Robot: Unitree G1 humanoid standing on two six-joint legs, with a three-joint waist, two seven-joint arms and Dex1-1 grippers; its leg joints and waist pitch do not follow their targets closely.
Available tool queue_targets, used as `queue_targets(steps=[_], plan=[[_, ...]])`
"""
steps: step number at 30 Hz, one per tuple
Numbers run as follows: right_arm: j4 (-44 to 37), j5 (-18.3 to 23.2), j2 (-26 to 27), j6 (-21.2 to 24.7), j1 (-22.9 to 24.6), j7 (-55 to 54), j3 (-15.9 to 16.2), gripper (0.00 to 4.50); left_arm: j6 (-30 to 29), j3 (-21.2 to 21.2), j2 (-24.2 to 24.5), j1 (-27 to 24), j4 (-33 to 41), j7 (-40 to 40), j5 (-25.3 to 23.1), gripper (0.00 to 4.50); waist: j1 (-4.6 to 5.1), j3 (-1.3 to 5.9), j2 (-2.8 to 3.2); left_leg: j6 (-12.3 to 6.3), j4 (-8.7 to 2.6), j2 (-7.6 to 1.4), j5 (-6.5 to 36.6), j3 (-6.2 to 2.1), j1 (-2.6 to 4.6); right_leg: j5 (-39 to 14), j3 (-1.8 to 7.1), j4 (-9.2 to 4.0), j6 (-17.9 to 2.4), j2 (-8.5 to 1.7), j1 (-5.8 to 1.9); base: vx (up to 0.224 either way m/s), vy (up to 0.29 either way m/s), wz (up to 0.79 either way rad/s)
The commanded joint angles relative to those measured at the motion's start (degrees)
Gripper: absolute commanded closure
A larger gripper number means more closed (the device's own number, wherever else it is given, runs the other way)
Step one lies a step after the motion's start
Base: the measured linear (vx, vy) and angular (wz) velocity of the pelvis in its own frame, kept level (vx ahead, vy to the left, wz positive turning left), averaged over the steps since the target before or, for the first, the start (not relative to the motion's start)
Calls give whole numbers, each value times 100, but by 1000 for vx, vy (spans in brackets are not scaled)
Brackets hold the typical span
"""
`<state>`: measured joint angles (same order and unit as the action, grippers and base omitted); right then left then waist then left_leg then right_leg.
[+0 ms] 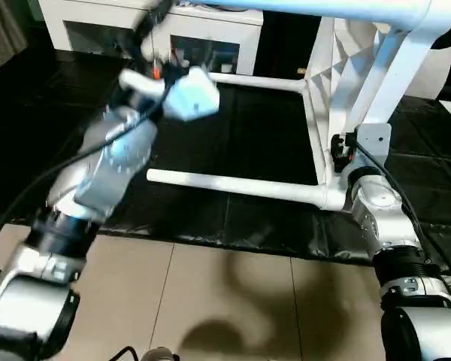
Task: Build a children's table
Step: Flip table
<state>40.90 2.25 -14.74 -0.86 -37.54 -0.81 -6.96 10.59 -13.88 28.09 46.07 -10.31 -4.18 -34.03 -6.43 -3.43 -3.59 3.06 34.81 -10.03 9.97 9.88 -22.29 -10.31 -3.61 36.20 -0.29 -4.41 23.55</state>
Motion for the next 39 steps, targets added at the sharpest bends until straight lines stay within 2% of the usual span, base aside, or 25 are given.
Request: queue_targets(steps=[1, 4, 7, 8, 10, 11, 13, 16, 17, 20, 21, 23, 28, 32, 36, 37, 39], plan=[[-132, -331, -216, -187, -199, -65, 115, 246, 73, 38, 50, 272, -222, -49, -111, 0, -29, 443, -7, 182, -391, -233, 990, -79, 105, -691, 237, -348, -905, -375, -267, 0, 0, 0], [-166, -402, -218, -206, -198, -48, 186, 246, 12, -37, 118, 608, -663, -55, -279, 0, -43, 463, 8, 100, -365, -220, 721, -74, 85, -360, 237, -306, -951, -359, -269, 0, 0, 0], [-208, -438, -204, -206, -213, -57, 222, 246, 36, -134, 124, 872, -1075, -42, -371, 0, -43, 452, 21, 93, -368, -222, 787, -72, 87, -393, 237, -313, -1000, -371, -267, 0, 0, 0], [-222, -445, -207, -205, -221, -63, 236, 246, 51, -169, 114, 967, -1226, -94, -436, 0, -52, 452, 51, 110, -371, -225, 831, -77, 93, -438, 238, -314, -1011, -376, -265, 0, 0, 0], [-248, -493, -233, -218, -228, -73, 279, 246, 93, -186, 67, 1138, -1474, -180, -471, 0, -44, 449, 36, 118, -373, -219, 895, -74, 90, -480, 239, -335, -1005, -370, -268, 0, 0, 0], [-261, -532, -255, -221, -228, -73, 312, 246, 118, -187, 37, 1231, -1600, -208, -466, 18, -54, 462, 36, 122, -370, -222, 863, -81, 85, -440, 238, -317, -1017, -382, -283, 0, 0, 0], [-265, -542, -260, -220, -227, -72, 320, 246, 124, -188, 30, 1252, -1627, -215, -466, 18, -54, 462, 50, 125, -372, -228, 822, -85, 82, -358, 234, -312, -1043, -383, -283, 0, 0, 0], [-308, -587, -291, -212, -194, -72, 358, 246, 338, -189, -95, 1542, -2110, -171, -333, 47, -64, 461, 71, 85, -361, -220, 775, -80, 76, -228, 234, -307, -1110, -377, -286, 0, 0, 0], [-324, -592, -298, -208, -191, -71, 356, 246, 349, -203, -118, 1585, -2201, -185, -339, 56, -71, 461, 53, 70, -357, -217, 790, -76, 78, -244, 236, -308, -1119, -385, -295, 0, 0, 0], [-353, -631, -331, -216, -195, -62, 382, 246, 384, -202, -158, 1641, -2352, -203, -321, 91, -75, 461, 49, 13, -352, -219, 719, -77, 61, -230, 234, -305, -1141, -392, -309, 0, 0, 0], [-375, -691, -373, -216, -196, -28, 437, 246, 402, -211, -169, 1678, -2429, -226, -335, 91, -77, 463, 51, 0, -351, -221, 709, -76, 62, -235, 234, -305, -1143, -393, -306, 0, 0, 0], [-440, -903, -533, -195, -185, 14, 612, 246, 454, -195, -206, 1808, -2666, -195, -295, 119, -82, 465, 50, -22, -346, -216, 706, -71, 67, -275, 230, -314, -1148, -382, -299, 0, 0, 0], [-514, -1130, -721, -169, -179, 38, 723, 246, 529, -171, -224, 1927, -2911, -113, -230, 162, -122, 467, 40, -119, -327, -212, 550, -61, 49, -71, 231, -288, -1181, -381, -305, 0, 0, 0], [-635, -1302, -898, -143, -172, 79, 792, 246, 540, -137, -239, 1948, -3029, 5, -145, 199, -180, 464, 39, -161, -319, -216, 557, -51, 59, -258, 236, -308, -1139, -387, -296, 0, 0, 0], [-733, -1555, -1137, -240, -184, 179, 1000, 245, 507, -52, -222, 1976, -3169, 39, -58, 230, -206, 462, 31, -150, -319, -215, 572, -50, 60, -353, 229, -311, -1103, -375, -286, 0, 0, 0], [-775, -1661, -1313, -260, -204, 272, 1117, 244, 517, 10, -199, 1998, -3195, 186, 71, 243, -216, 456, 35, -153, -322, -210, 640, -46, 64, -484, 230, -328, -1073, -382, -279, 0, 0, 0], [-771, -1702, -1448, -259, -253, 352, 1139, 244, 535, 73, -208, 1987, -3158, 405, 268, 255, -233, 454, 28, -139, -323, -219, 717, -40, 75, -637, 233, -342, -1057, -394, -268, 0, 0, 0]])
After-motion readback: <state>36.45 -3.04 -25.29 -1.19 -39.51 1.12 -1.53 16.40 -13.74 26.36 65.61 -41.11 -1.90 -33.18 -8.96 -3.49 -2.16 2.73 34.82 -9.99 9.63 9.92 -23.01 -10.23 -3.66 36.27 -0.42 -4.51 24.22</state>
